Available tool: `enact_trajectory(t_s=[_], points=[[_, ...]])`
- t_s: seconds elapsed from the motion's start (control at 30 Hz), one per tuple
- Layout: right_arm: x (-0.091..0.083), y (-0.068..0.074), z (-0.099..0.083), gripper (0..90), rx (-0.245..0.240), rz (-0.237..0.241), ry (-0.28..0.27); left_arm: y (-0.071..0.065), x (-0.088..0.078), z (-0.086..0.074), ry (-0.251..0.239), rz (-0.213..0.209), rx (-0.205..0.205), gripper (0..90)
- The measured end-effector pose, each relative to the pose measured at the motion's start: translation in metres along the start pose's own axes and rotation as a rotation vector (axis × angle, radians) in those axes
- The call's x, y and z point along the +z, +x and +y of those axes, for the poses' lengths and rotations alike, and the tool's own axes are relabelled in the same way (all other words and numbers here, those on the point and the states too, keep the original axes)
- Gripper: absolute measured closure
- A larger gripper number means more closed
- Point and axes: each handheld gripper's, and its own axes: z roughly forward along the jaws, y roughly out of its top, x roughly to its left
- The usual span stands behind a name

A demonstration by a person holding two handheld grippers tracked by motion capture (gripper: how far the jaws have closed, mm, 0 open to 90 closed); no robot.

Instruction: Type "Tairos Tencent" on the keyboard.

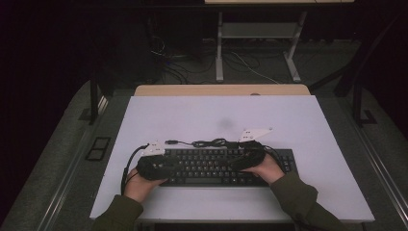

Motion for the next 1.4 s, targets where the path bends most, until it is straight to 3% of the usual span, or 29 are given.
enact_trajectory(t_s=[0.4,0.6,0.8,1.0,1.4], points=[[0.0,-0.002,0.003,23.7,0.02,-0.003,0.002,-0.003,0.006,0.002,-0.017,0.009,-0.006,25.8],[0.002,-0.003,0.008,24.1,0.02,0.003,0.006,-0.005,0.008,0.003,-0.022,0.02,-0.008,14.4],[0.004,-0.002,0.013,25.2,0.005,0.003,0.01,-0.004,0.009,0.003,-0.026,0.016,-0.017,9.0],[0.009,-0.001,0.016,36.1,-0.003,0.007,0.022,-0.004,0.009,0.003,-0.037,0.024,-0.006,6.2],[0.019,0.002,0.019,69.5,-0.03,0.041,0.059,-0.004,0.011,0.004,-0.033,0.029,-0.008,0.0]])
